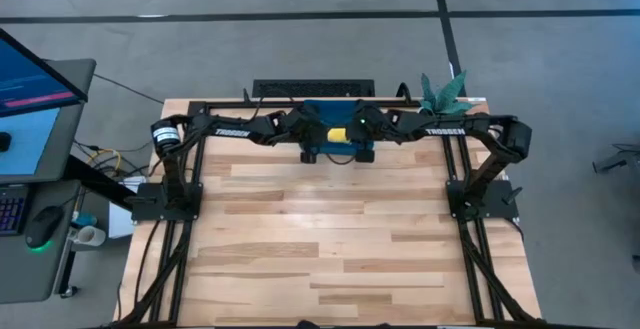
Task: Roll microfiber towels into tight, uniform cylinder then place into a basket
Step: Put the yellow rolled microfiber cloth into the blue bin
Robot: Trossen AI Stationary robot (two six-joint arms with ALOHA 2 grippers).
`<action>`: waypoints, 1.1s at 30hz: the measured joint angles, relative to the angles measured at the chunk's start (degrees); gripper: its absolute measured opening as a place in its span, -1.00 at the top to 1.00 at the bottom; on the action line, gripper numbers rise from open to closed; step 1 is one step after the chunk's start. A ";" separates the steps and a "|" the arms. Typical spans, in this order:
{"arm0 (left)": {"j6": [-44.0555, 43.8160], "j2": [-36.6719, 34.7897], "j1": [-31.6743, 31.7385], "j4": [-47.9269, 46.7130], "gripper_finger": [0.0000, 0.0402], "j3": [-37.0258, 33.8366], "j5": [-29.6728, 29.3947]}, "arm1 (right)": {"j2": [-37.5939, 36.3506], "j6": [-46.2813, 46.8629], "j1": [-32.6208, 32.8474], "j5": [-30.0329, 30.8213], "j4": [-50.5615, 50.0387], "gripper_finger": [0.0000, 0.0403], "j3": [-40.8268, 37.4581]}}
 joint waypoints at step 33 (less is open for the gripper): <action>4.47 -0.09 5.88 -8.82 0.82 7.41 -1.06 | 3.12 -16.06 -4.84 0.17 6.05 0.71 2.66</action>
